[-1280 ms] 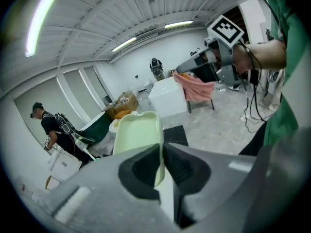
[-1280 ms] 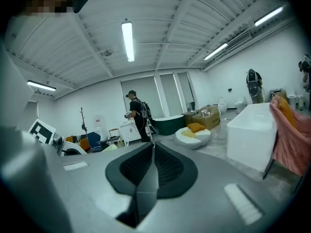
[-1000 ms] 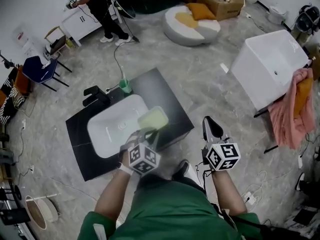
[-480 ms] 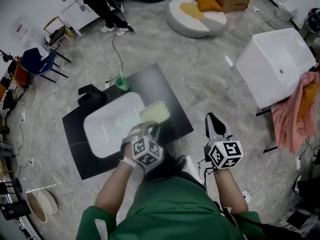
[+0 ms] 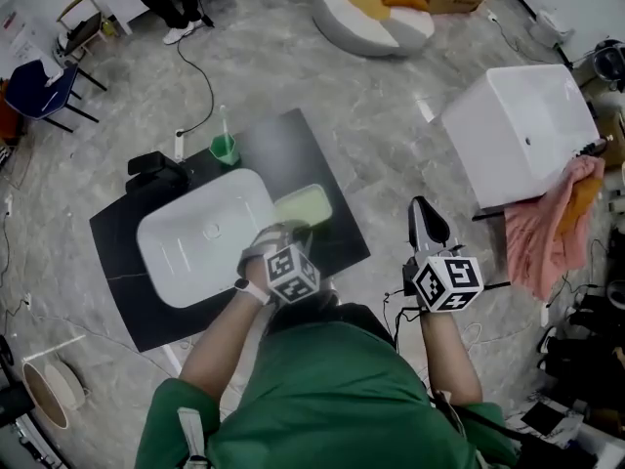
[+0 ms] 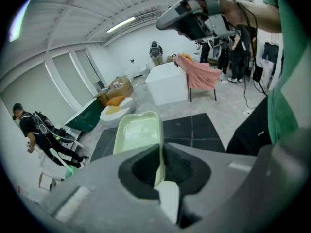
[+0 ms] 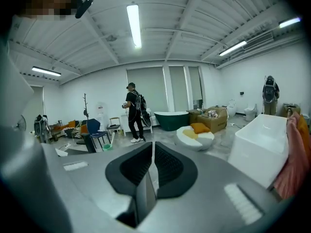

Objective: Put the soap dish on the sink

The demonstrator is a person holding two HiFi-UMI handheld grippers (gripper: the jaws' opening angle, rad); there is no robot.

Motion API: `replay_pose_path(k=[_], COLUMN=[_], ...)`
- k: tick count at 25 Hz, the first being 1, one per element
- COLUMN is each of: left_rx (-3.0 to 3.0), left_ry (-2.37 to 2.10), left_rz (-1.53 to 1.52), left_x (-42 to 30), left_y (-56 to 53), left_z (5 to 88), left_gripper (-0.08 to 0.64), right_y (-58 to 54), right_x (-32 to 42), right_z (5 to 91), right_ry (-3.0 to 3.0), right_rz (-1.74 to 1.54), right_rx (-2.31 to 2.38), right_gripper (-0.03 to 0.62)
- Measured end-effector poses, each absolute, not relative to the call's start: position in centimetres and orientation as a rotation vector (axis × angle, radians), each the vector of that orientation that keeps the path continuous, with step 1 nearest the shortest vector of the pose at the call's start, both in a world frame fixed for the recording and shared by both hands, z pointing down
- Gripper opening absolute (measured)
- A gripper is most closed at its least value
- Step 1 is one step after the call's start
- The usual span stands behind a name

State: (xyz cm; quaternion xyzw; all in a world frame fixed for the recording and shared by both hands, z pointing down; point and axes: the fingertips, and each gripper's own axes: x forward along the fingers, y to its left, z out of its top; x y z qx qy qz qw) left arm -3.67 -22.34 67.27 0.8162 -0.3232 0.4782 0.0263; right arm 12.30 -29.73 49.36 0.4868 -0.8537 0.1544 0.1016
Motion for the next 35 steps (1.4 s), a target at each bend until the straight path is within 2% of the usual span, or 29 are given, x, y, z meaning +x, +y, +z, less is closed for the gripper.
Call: replay_pose_path(k=[17,26,31,35], left_rx=[2.37,2.326,2.304,2.299], left_ry=[-0.901,-0.9,-0.874,-0.908], left_rz=[1.585,1.609,1.62,1.597], left_x=[-3.6,-3.2,-3.4,-3.8], left_y=[-27.6,-29.3,-29.2,-29.0], left_z=[75.0,76.4,77.1,76.1], left_gripper=[0.025,0.025,0.032,0.071], right_y=[-36.5,-38.7,-39.3,-39.6], right_x=[12.5,13.4,13.8,13.7], right_z=[55.7,58.7,59.3,58.7], right_ry=[-2.476,-2.466,-2.452,-2.462], right_rz=[0.602,0.67,0.674,0.662], right_rx=[1.355,1.321,1.334,1.333], right_gripper=[0.017,0.017,0.017,0.017])
